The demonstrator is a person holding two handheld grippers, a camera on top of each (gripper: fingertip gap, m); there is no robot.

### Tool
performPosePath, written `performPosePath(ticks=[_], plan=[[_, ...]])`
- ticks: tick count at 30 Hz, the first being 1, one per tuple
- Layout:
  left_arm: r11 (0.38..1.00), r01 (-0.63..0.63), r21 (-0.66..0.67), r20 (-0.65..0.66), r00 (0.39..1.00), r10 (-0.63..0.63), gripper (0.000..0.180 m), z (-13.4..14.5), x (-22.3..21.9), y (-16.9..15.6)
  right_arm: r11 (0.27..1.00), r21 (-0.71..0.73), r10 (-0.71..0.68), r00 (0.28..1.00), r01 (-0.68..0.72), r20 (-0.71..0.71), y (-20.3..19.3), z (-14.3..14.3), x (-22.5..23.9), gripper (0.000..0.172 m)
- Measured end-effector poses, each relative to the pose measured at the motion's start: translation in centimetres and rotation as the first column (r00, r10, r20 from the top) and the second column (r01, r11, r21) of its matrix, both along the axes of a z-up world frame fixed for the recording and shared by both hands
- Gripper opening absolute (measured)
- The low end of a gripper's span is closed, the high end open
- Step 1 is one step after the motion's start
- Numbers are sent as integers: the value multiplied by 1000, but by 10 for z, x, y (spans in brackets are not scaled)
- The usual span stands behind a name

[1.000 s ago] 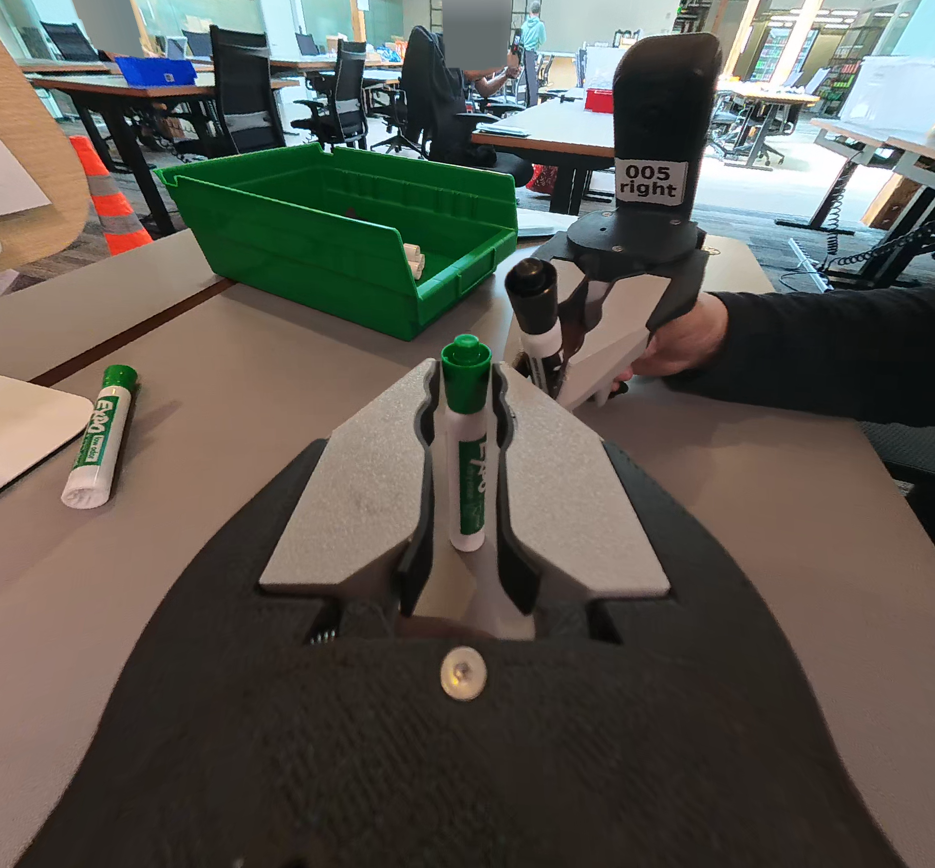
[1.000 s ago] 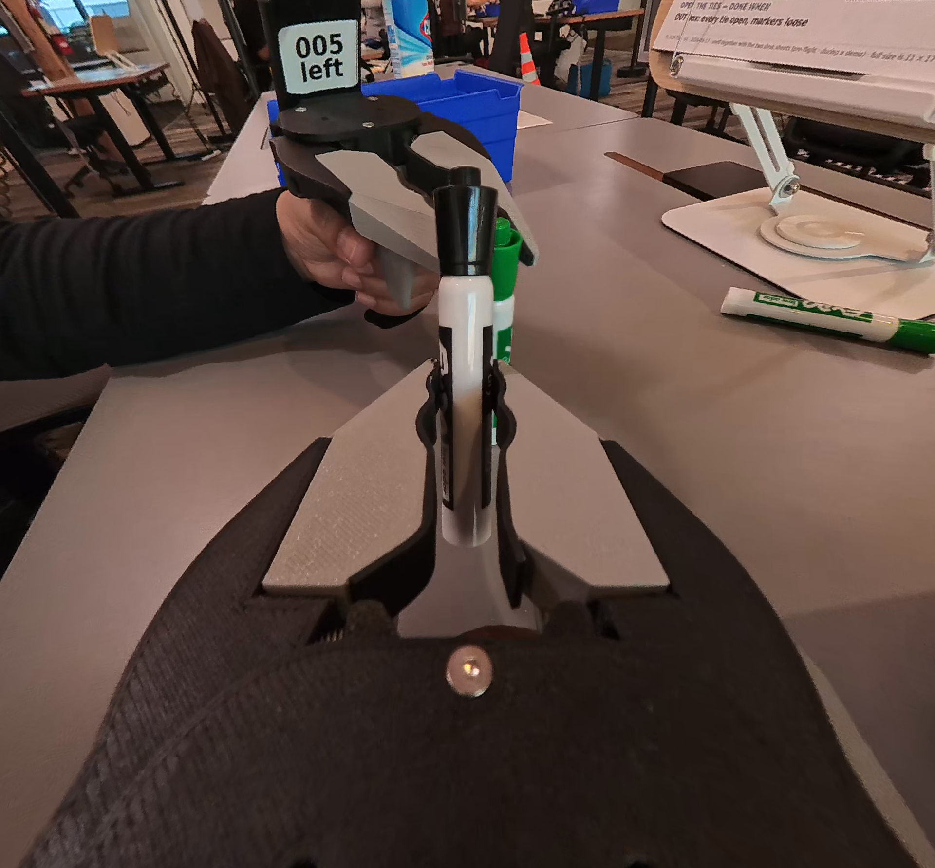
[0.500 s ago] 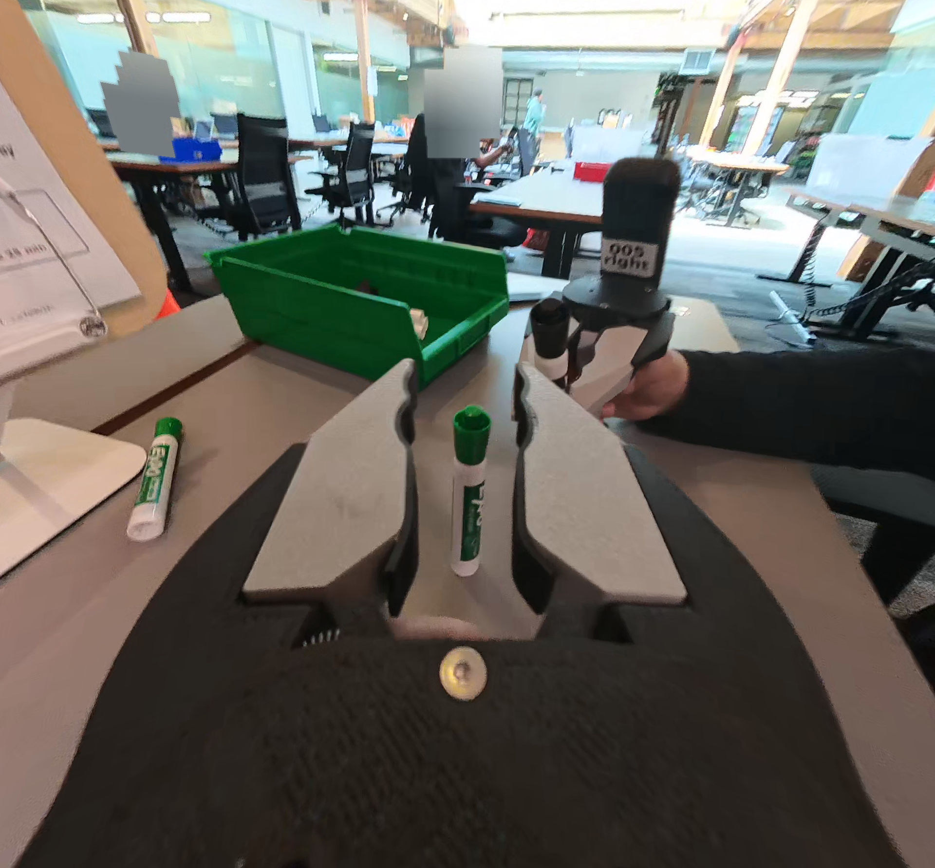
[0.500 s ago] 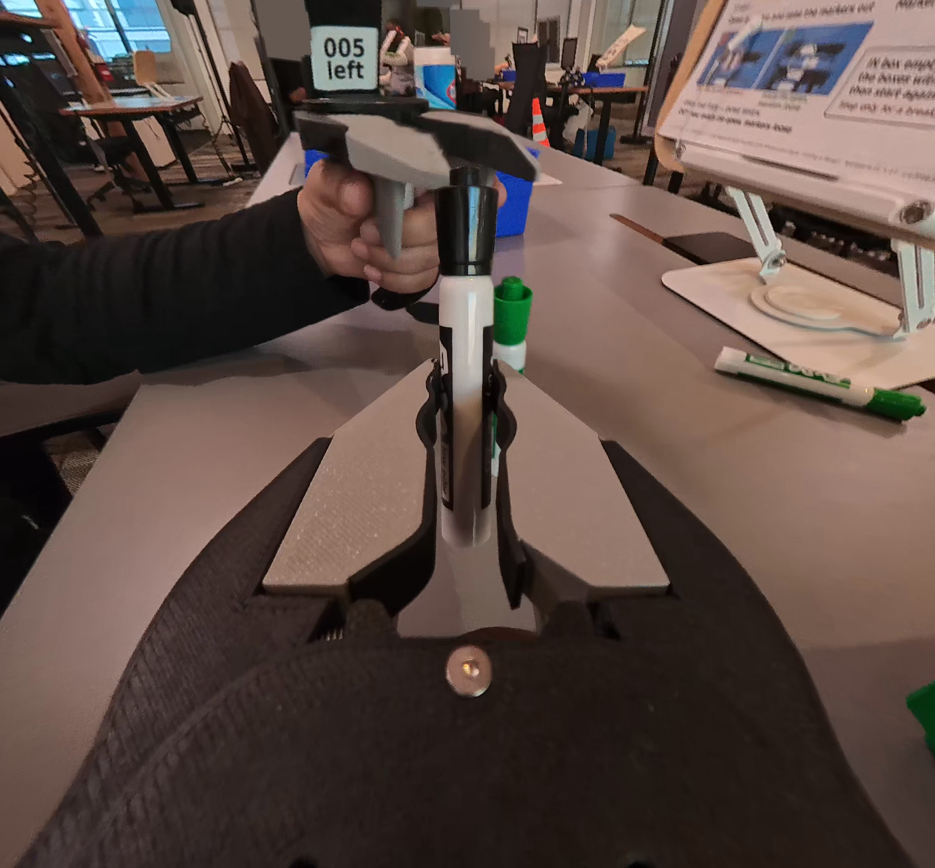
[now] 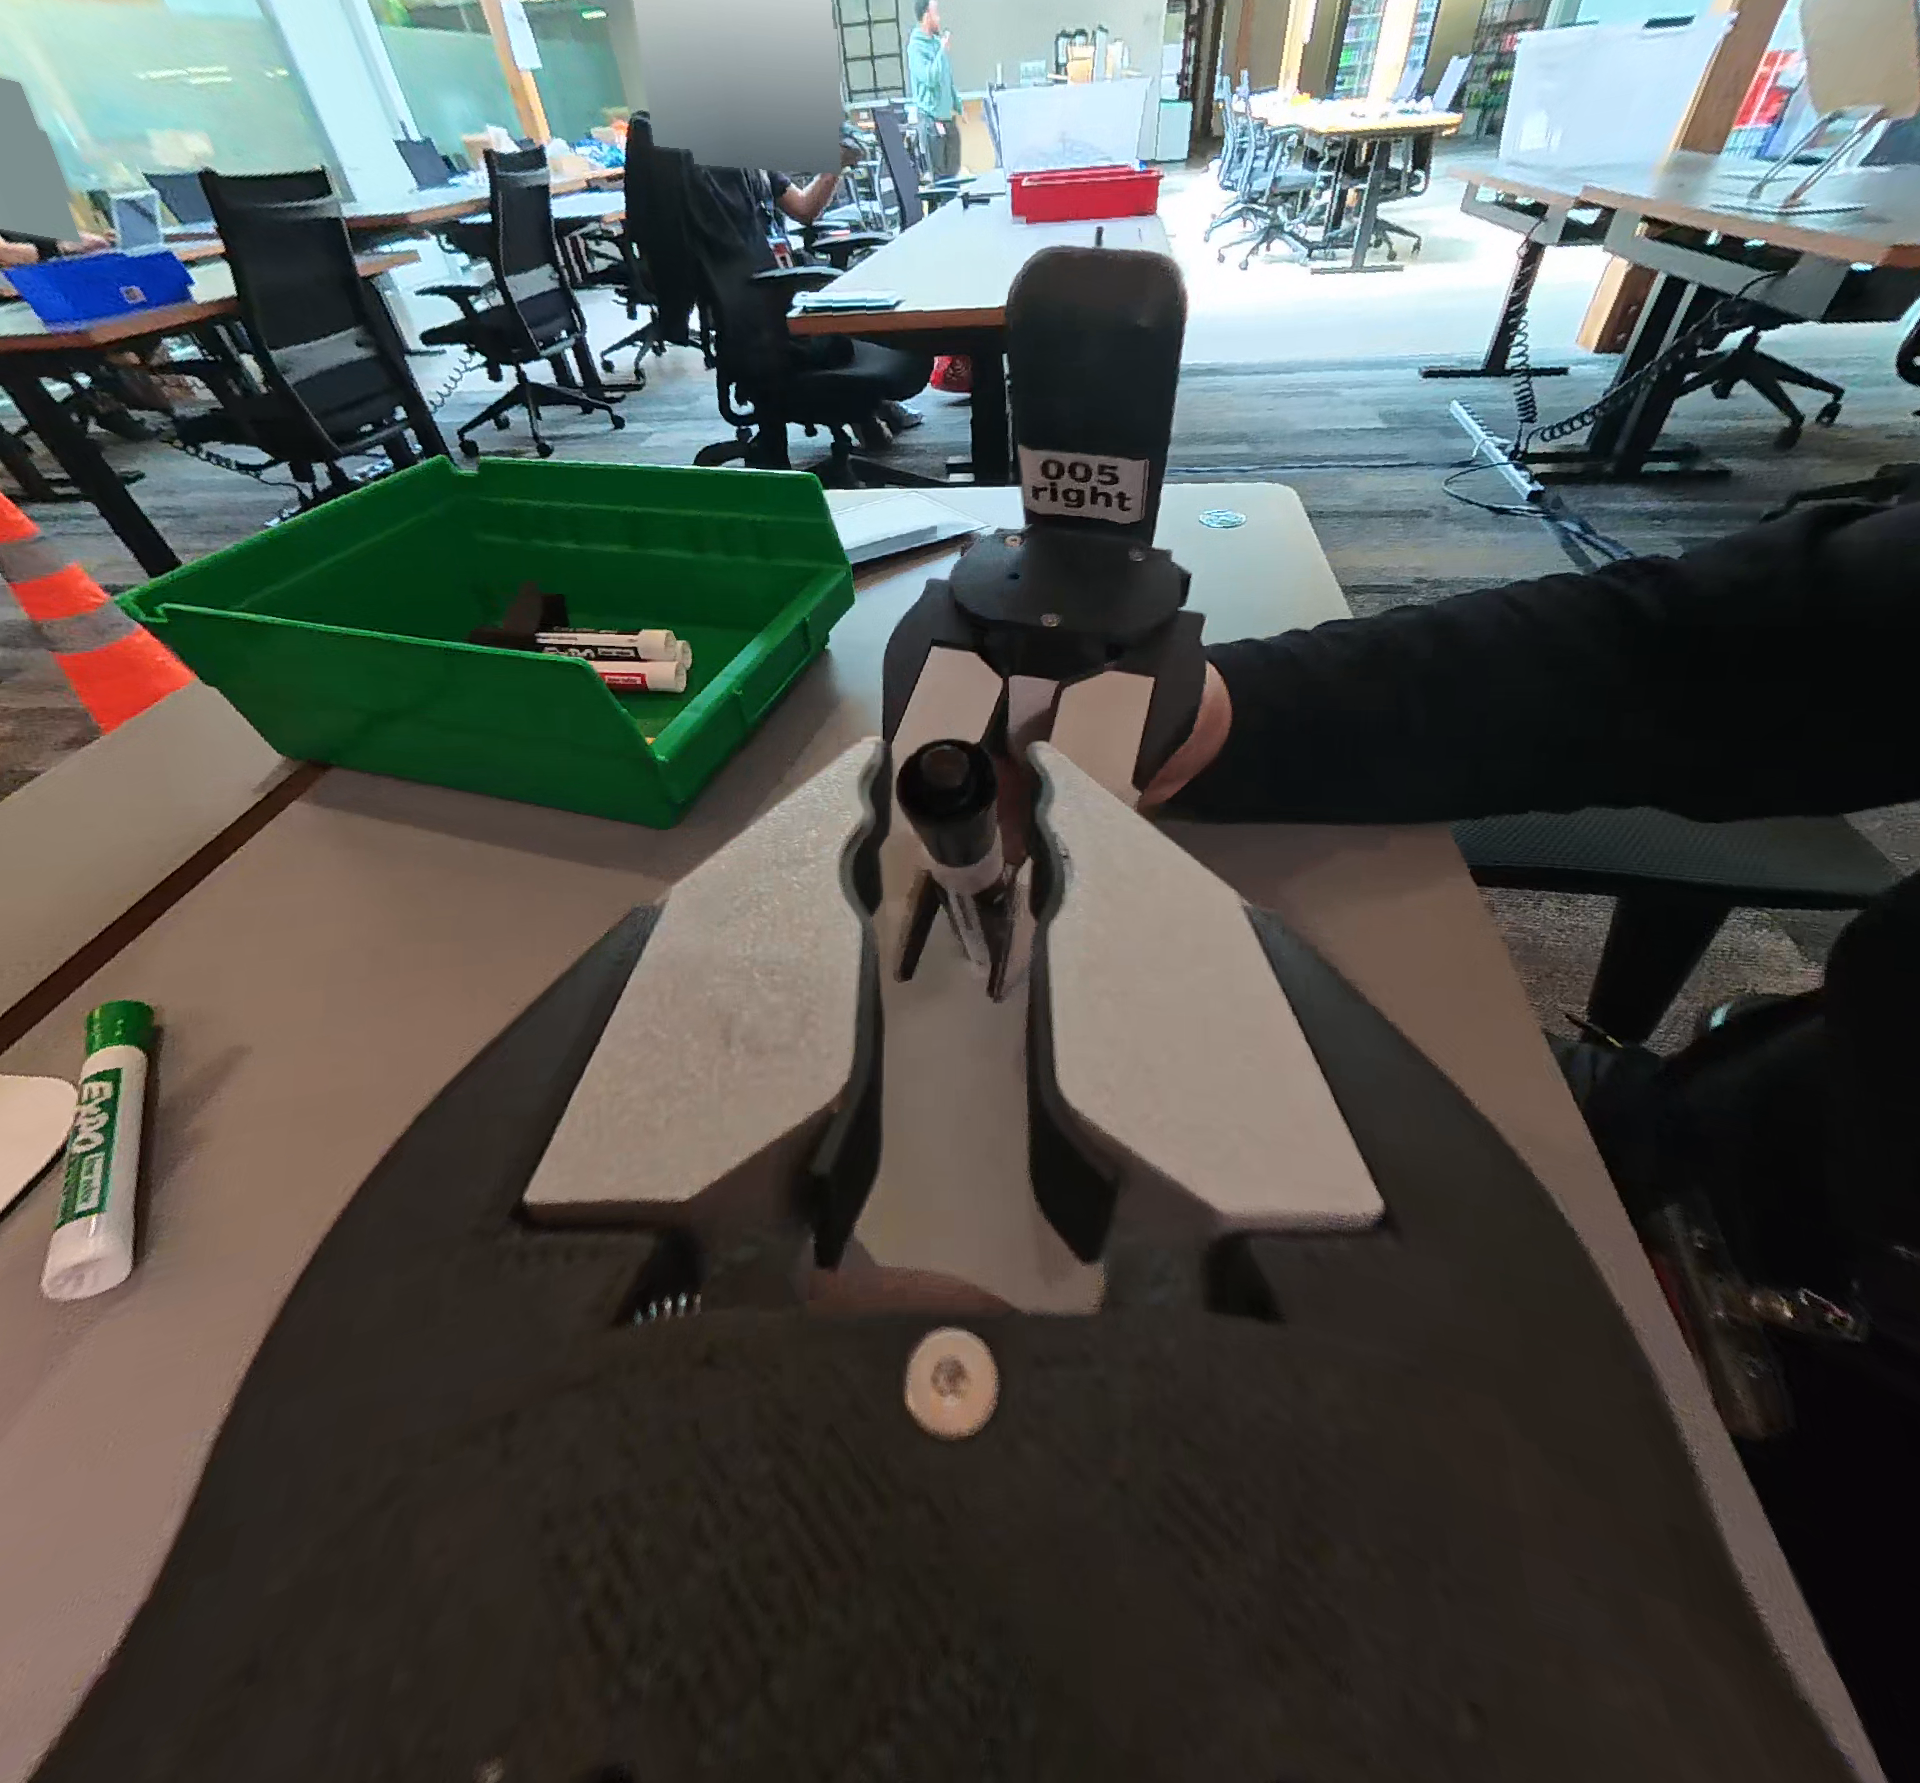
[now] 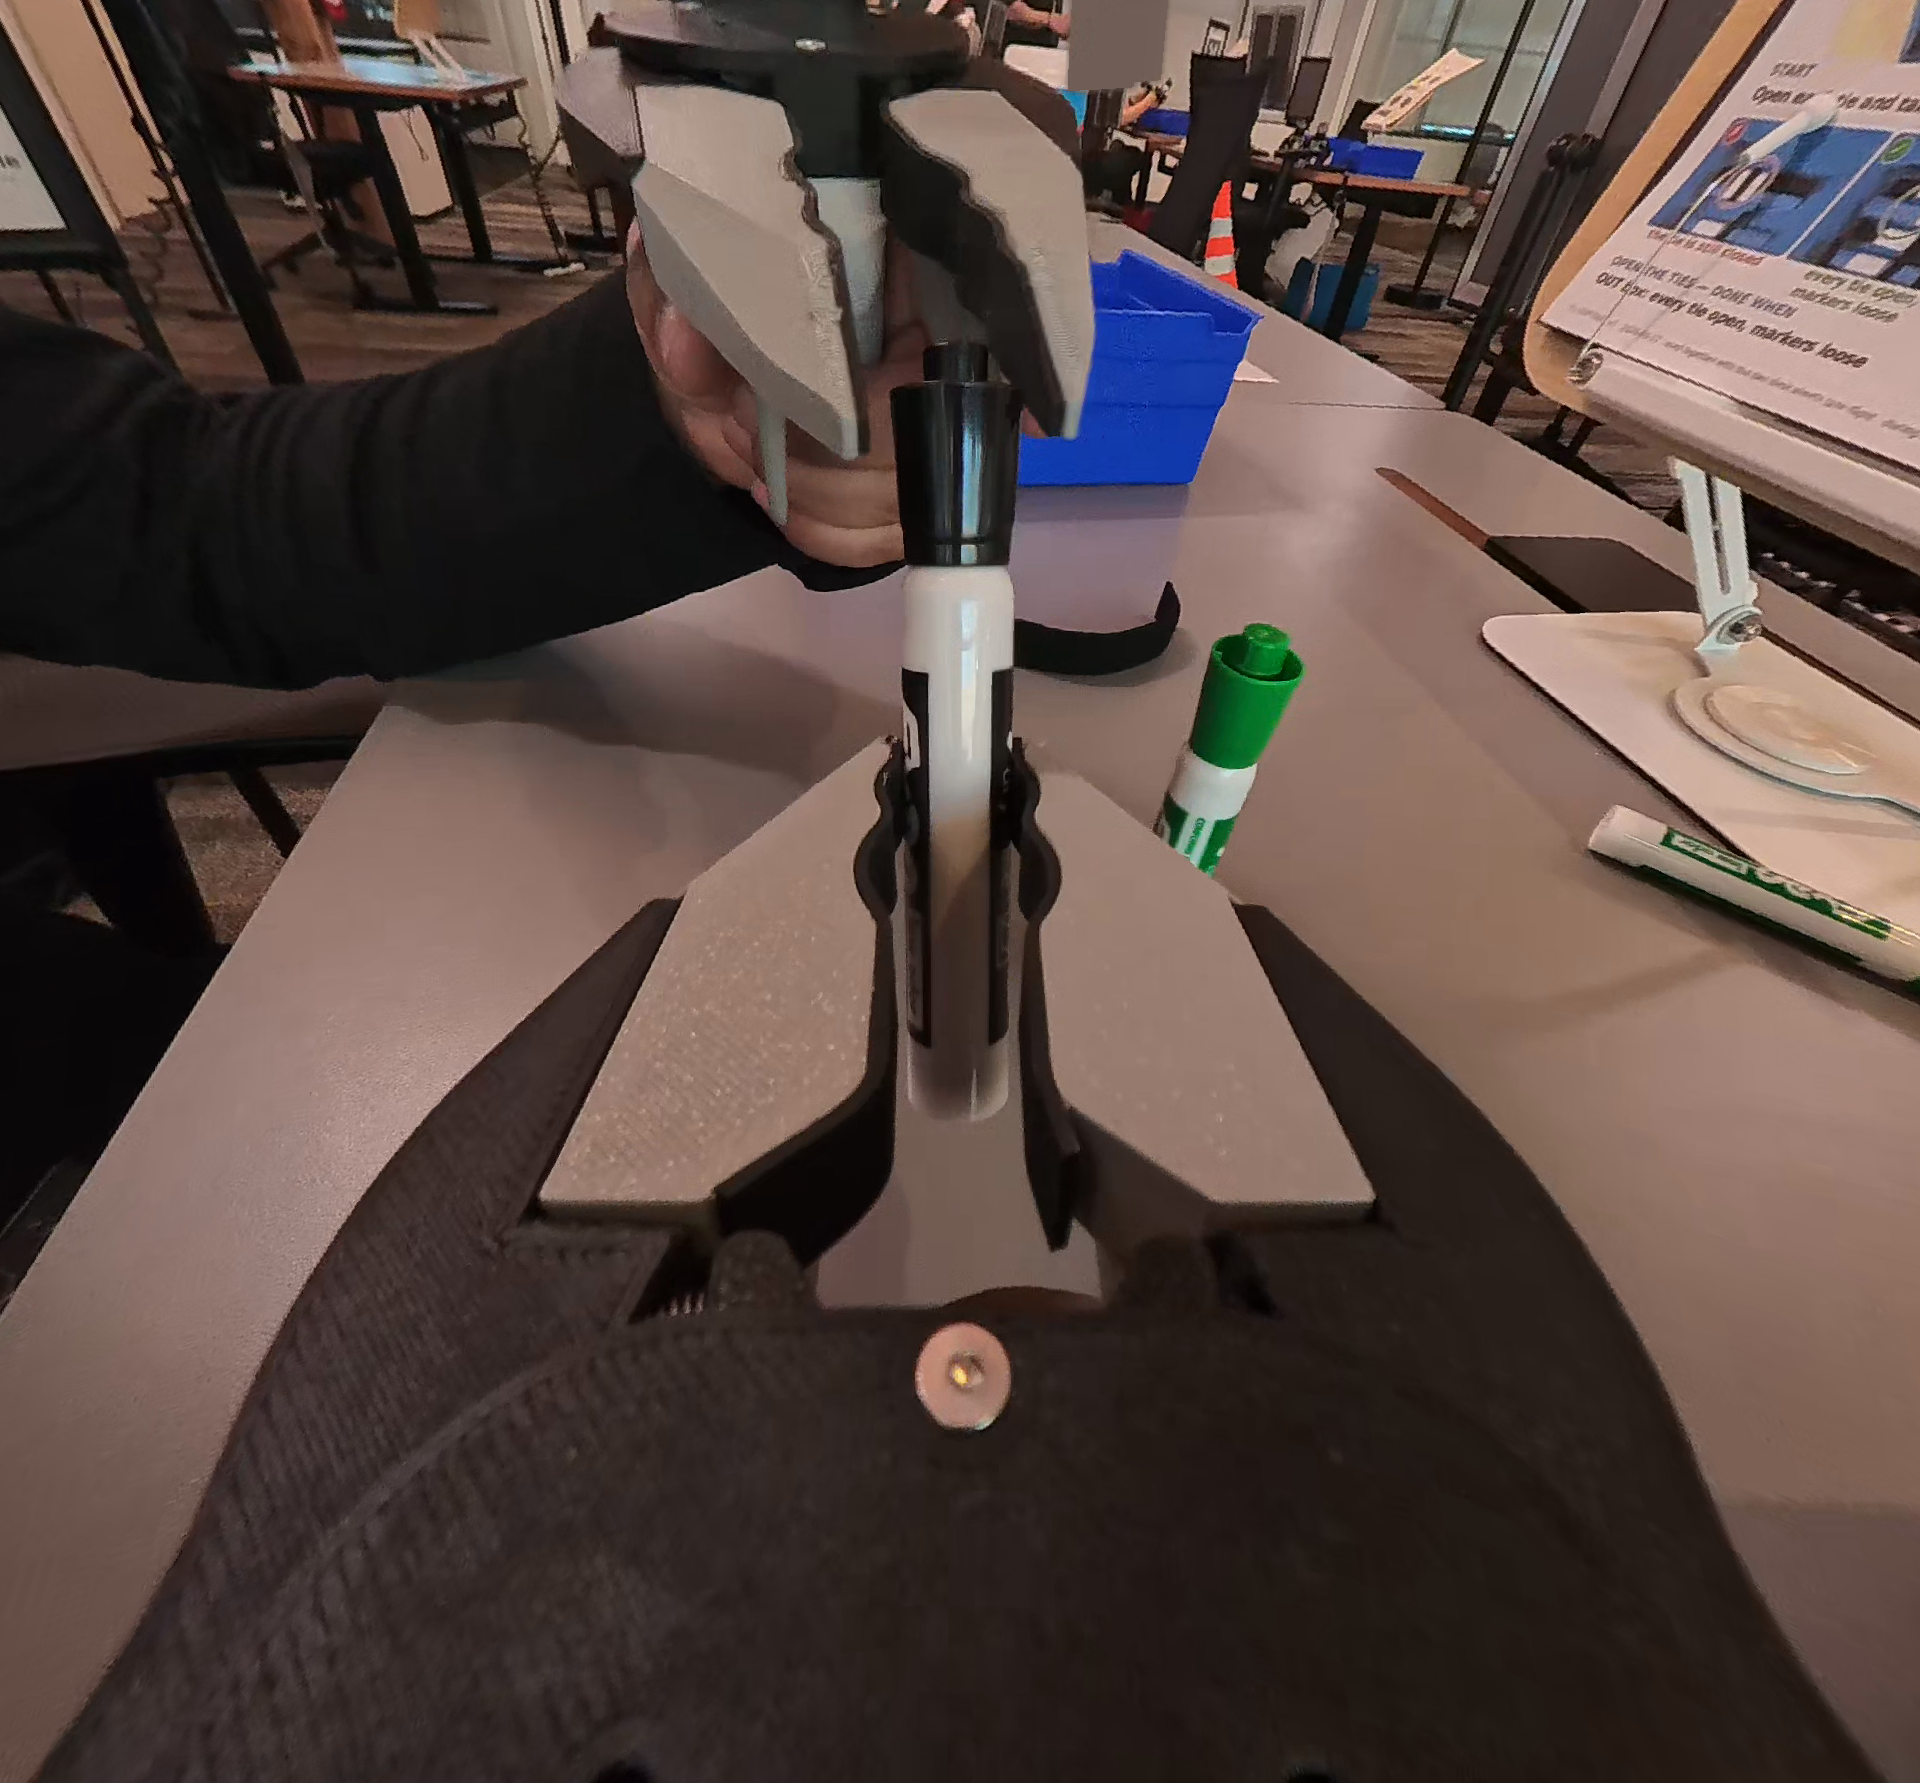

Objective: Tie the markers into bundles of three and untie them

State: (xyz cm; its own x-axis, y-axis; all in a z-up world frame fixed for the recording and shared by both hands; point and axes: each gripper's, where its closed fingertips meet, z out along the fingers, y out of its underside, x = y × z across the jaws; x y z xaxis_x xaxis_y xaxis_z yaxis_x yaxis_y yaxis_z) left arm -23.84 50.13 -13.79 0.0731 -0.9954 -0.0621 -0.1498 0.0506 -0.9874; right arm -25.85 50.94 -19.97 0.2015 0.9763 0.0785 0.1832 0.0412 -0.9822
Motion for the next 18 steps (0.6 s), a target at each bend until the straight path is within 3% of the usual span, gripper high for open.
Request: performPosePath(ticks=[8, 13, 18], plan=[[995, -44, -86, -127, 991, 33, 16, -10, 5, 9, 999, -48, 10, 1000, -8, 26, 2, -12, -4, 16], [994, -97, -58, -269, 960, 78, 16, -27, 7, 18, 998, -39, -46, 993, 50, 108, 10, -25, 0, 25], [993, -117, -15, -314, 944, 106, 17, -39, 6, 21, 996, -57, -62, 989, 70, 134, 16, -31, 9, 23]])
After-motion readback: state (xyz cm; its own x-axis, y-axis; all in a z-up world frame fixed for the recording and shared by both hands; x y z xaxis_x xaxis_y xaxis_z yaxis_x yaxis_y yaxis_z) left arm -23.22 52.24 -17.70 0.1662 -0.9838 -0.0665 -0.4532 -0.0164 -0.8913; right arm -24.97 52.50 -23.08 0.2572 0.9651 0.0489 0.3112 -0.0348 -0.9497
